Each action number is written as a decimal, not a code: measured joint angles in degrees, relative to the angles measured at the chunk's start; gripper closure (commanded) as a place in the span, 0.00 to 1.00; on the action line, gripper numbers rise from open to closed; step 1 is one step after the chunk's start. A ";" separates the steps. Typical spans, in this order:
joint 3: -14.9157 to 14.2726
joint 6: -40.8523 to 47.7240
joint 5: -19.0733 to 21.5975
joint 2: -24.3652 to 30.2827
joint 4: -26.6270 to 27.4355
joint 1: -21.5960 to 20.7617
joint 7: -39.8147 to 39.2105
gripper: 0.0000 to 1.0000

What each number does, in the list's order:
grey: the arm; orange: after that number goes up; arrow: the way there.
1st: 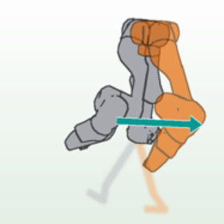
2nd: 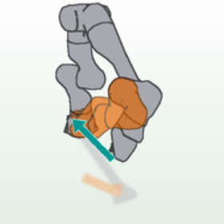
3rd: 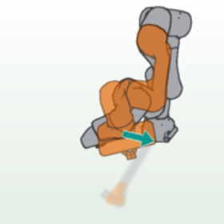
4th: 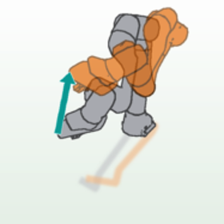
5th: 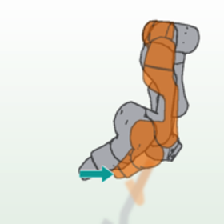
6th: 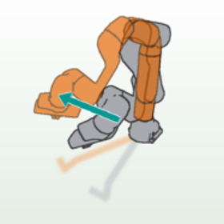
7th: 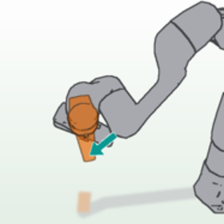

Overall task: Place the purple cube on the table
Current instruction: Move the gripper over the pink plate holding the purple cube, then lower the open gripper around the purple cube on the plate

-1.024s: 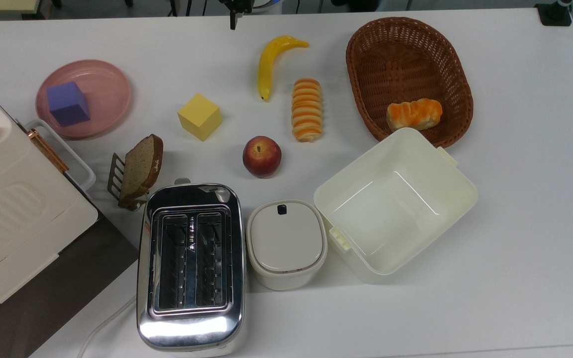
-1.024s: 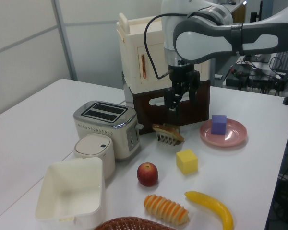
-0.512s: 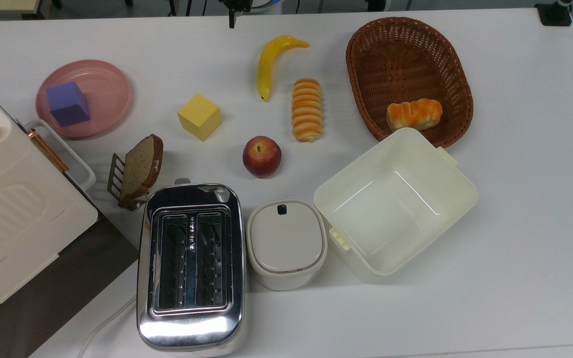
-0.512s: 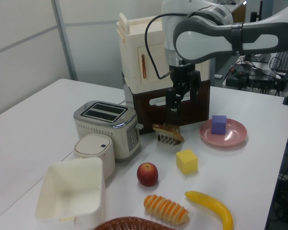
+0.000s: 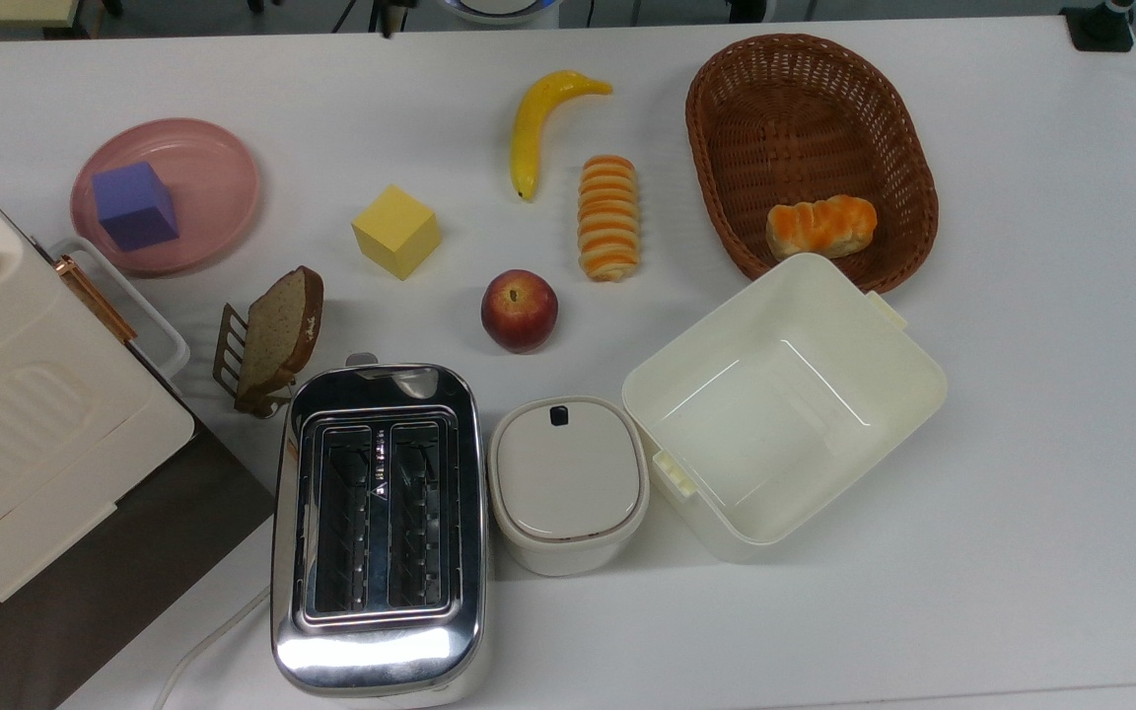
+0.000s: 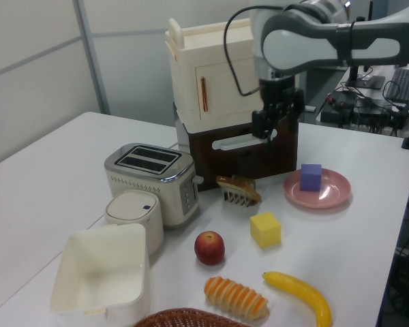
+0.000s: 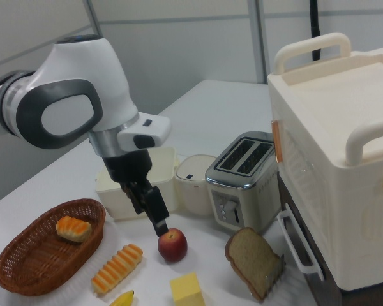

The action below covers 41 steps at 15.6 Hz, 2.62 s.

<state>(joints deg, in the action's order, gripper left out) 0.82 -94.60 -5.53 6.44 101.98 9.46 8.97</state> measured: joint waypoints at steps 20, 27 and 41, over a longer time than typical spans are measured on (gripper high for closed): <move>-7.53 -21.45 -0.01 -15.16 0.51 15.39 -6.42 0.00; -7.53 -23.48 -0.01 -18.86 1.90 16.91 -6.62 0.00; -6.80 -28.88 -2.16 -23.04 4.33 16.90 -7.36 0.00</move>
<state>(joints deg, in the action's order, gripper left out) -5.98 -123.48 -7.69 -16.60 106.32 26.35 1.61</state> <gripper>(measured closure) 0.000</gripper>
